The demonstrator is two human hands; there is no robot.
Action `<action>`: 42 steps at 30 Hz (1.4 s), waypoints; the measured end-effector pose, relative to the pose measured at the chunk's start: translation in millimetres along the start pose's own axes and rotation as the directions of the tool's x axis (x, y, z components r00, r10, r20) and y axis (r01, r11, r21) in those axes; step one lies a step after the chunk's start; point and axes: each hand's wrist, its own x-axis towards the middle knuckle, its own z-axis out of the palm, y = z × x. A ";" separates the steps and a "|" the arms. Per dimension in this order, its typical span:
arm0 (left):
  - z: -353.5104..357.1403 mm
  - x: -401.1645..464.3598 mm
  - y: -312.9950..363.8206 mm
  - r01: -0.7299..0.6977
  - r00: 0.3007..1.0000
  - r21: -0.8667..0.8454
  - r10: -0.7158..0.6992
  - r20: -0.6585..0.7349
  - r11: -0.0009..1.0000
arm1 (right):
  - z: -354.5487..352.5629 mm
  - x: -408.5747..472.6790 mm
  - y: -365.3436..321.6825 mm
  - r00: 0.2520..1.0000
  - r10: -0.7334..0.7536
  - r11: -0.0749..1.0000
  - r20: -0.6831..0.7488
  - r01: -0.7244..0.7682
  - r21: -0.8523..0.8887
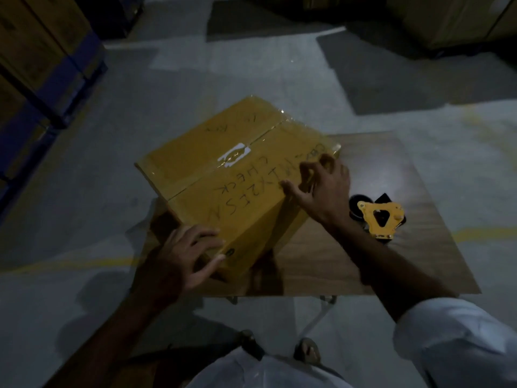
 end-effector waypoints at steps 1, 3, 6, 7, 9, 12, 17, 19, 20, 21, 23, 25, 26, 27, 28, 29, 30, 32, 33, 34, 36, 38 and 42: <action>-8.1 -4.4 -10.3 -0.001 1.000 0.033 0.001 0.007 0.999 | -4.9 12.2 5.8 0.999 0.053 0.999 -0.003 -0.053 -0.003; -22.6 -13.0 -36.4 0.031 0.999 0.087 -0.032 0.002 0.996 | -14.1 30.5 16.0 0.991 0.133 0.991 -0.003 -0.133 0.034; -37.4 -8.8 -64.1 0.141 0.989 0.164 -0.147 0.024 0.976 | -19.8 34.8 21.1 0.976 0.165 0.938 0.142 -0.200 0.282; -36.0 -0.1 -64.0 0.187 0.981 0.186 -0.194 0.024 0.965 | -19.4 30.0 20.7 0.972 0.153 0.905 0.180 -0.211 0.368; -20.6 28.2 -45.0 0.265 0.962 0.151 -0.272 0.030 0.952 | -15.7 17.4 26.8 0.969 0.126 0.841 0.215 -0.219 0.495; 16.1 80.6 2.0 0.217 0.968 0.066 -0.224 0.117 0.974 | -8.7 -6.2 46.5 0.955 0.056 0.789 0.291 -0.221 0.573; 59.8 153.1 52.7 0.074 0.988 0.059 -0.082 0.130 0.995 | -7.0 -24.7 55.8 0.976 0.001 0.780 0.216 -0.136 0.611; 69.7 161.1 57.7 0.086 0.993 0.069 -0.091 0.069 0.994 | -8.4 -24.6 54.3 0.978 -0.024 0.784 0.209 -0.111 0.611; 74.5 161.1 58.4 0.102 0.994 0.075 -0.104 0.030 0.992 | -9.5 -25.1 54.2 0.978 -0.037 0.791 0.207 -0.098 0.604; 79.3 159.7 59.4 0.117 0.993 0.088 -0.117 -0.005 0.989 | -10.7 -26.2 54.2 0.977 -0.046 0.799 0.207 -0.088 0.595; 87.9 156.5 62.9 0.147 0.989 0.129 -0.141 -0.054 0.981 | -13.1 -28.3 54.9 0.975 -0.055 0.809 0.216 -0.084 0.582; 94.8 155.1 67.1 0.180 0.982 0.153 -0.170 -0.081 0.972 | -14.9 -28.2 55.2 0.972 -0.052 0.800 0.228 -0.096 0.592; 97.0 154.9 68.6 0.190 0.980 0.156 -0.177 -0.095 0.969 | -14.9 -27.5 54.8 0.974 -0.044 0.788 0.223 -0.104 0.607; 97.6 154.8 70.0 0.198 0.977 0.153 -0.182 -0.109 0.968 | -14.3 -26.4 53.1 0.977 -0.030 0.774 0.212 -0.112 0.624; 96.8 154.9 70.9 0.211 0.973 0.136 -0.195 -0.121 0.968 | -13.5 -24.8 49.4 0.979 -0.009 0.763 0.203 -0.124 0.634; 94.5 155.8 71.5 0.231 0.968 0.105 -0.218 -0.122 0.967 | -11.8 -22.4 43.9 0.980 0.025 0.763 0.199 -0.147 0.630; 91.0 157.4 71.7 0.247 0.965 0.068 -0.238 -0.111 0.967 | -9.0 -18.9 37.2 0.978 0.065 0.773 0.197 -0.174 0.610; 81.3 160.5 68.3 0.241 0.969 -0.016 -0.242 -0.058 0.970 | -0.7 -9.1 20.9 0.976 0.135 0.822 0.172 -0.207 0.530; 74.4 161.0 62.5 0.232 0.972 -0.071 -0.234 -0.027 0.970 | 4.8 -3.6 12.0 0.974 0.159 0.845 0.158 -0.217 0.489; 65.9 160.6 53.6 0.228 0.973 -0.124 -0.230 -0.002 0.966 | 10.6 0.8 3.6 0.971 0.182 0.857 0.152 -0.232 0.459; 45.3 155.7 26.1 0.254 0.966 -0.168 -0.257 0.007 0.952 | 20.3 3.5 -9.9 0.963 0.220 0.853 0.153 -0.266 0.449; 23.8 146.7 -11.5 0.338 0.940 -0.147 -0.341 0.006 0.930 | 26.1 1.2 -13.9 0.959 0.238 0.807 0.151 -0.282 0.519; -11.7 133.9 -74.5 0.459 0.885 -0.052 -0.450 0.120 0.887 | 22.2 17.2 2.4 0.973 0.171 0.757 0.152 -0.229 0.612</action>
